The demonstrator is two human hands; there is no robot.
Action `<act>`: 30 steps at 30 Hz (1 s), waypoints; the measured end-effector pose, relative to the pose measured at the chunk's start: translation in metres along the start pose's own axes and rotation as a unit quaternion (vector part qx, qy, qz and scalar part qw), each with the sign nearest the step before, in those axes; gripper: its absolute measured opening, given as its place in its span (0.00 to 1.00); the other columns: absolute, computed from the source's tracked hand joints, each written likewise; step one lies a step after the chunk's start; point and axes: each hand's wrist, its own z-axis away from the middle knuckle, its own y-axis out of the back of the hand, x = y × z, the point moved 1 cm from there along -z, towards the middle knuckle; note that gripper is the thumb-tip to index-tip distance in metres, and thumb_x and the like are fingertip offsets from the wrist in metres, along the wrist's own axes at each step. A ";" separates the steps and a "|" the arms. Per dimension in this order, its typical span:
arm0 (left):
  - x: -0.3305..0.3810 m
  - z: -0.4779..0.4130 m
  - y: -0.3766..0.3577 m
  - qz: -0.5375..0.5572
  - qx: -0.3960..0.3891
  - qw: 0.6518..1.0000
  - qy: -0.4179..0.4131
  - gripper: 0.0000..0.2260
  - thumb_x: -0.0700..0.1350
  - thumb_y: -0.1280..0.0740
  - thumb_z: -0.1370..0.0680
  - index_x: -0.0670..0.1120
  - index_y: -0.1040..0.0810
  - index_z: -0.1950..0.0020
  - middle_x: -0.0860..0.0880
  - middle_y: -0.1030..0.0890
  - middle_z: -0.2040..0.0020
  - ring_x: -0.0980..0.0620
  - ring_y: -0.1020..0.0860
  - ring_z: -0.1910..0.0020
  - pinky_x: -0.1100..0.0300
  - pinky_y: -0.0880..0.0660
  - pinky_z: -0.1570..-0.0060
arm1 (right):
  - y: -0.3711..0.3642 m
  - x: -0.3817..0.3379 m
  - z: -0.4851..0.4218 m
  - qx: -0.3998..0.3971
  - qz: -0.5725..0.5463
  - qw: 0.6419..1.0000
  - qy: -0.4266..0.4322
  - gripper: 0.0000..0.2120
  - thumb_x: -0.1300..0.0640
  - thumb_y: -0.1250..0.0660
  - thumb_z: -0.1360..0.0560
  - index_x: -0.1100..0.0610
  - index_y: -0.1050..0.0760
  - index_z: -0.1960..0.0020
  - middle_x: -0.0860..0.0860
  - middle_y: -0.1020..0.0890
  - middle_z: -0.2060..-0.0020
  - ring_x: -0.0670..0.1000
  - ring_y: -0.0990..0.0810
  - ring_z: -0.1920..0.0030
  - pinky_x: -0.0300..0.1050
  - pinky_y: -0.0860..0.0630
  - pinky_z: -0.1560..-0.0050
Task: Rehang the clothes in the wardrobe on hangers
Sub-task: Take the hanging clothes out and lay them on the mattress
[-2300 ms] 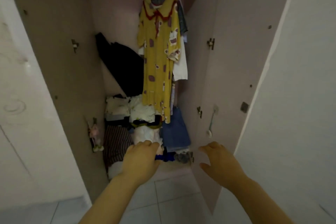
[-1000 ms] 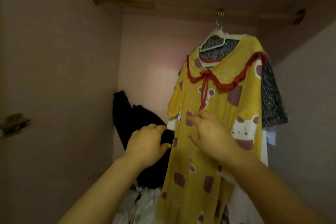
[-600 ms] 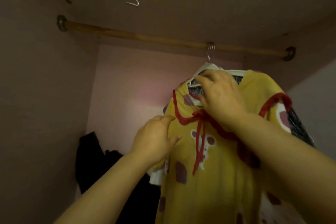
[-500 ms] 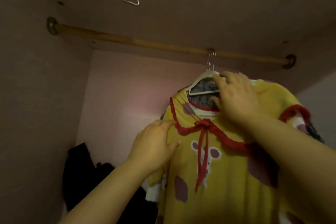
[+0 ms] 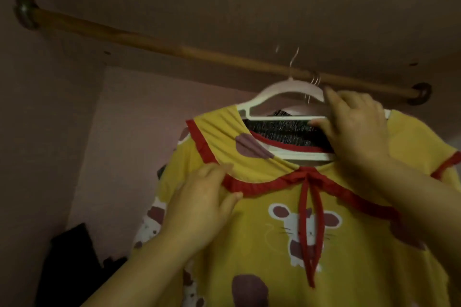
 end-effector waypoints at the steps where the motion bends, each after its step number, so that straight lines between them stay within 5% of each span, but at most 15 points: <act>1: 0.001 -0.004 0.006 -0.007 0.025 1.000 -0.004 0.25 0.54 0.34 0.25 0.52 0.33 0.29 0.54 0.29 0.35 0.54 0.32 0.35 0.58 0.35 0.36 | 0.004 -0.008 -0.002 0.030 -0.019 0.999 0.006 0.28 0.52 0.28 0.31 0.66 0.27 0.36 0.66 0.22 0.49 0.67 0.24 0.50 0.57 0.30 0.52; 7: 0.007 0.006 0.049 -0.102 0.192 0.976 -0.003 0.28 0.57 0.37 0.27 0.43 0.31 0.31 0.41 0.28 0.35 0.40 0.30 0.36 0.46 0.35 0.37 | 0.014 -0.060 0.044 0.055 -0.117 0.990 0.048 0.29 0.46 0.36 0.30 0.65 0.26 0.37 0.63 0.20 0.50 0.64 0.22 0.52 0.54 0.29 0.53; 14: -0.001 0.086 0.084 -0.241 0.109 0.963 0.057 0.27 0.58 0.43 0.27 0.48 0.29 0.31 0.45 0.21 0.45 0.41 0.23 0.46 0.39 0.39 0.37 | 0.018 -0.111 0.121 0.023 -0.236 0.970 0.052 0.28 0.46 0.39 0.27 0.65 0.28 0.35 0.62 0.20 0.50 0.58 0.29 0.50 0.53 0.34 0.51; 18: 0.008 0.140 0.112 -0.287 0.123 0.947 0.078 0.22 0.55 0.38 0.28 0.49 0.23 0.37 0.45 0.20 0.53 0.44 0.23 0.55 0.52 0.33 0.47 | 0.025 -0.143 0.152 0.026 -0.318 0.945 0.077 0.28 0.45 0.39 0.27 0.65 0.27 0.36 0.61 0.20 0.51 0.57 0.28 0.49 0.53 0.35 0.50; 25: 0.086 0.245 0.182 -0.402 0.124 0.887 0.188 0.22 0.55 0.37 0.31 0.52 0.23 0.38 0.49 0.21 0.55 0.53 0.32 0.56 0.60 0.43 0.56 | 0.064 -0.209 0.197 0.043 -0.524 0.844 0.106 0.27 0.42 0.37 0.27 0.61 0.28 0.37 0.61 0.19 0.53 0.56 0.27 0.51 0.54 0.31 0.49; 30: 0.176 0.316 0.230 -0.509 0.139 0.805 0.272 0.22 0.55 0.37 0.31 0.52 0.23 0.39 0.50 0.22 0.56 0.54 0.32 0.56 0.57 0.38 0.53 | 0.132 -0.257 0.225 0.083 -0.639 0.753 0.134 0.27 0.44 0.35 0.28 0.63 0.28 0.38 0.61 0.19 0.54 0.57 0.26 0.51 0.54 0.30 0.50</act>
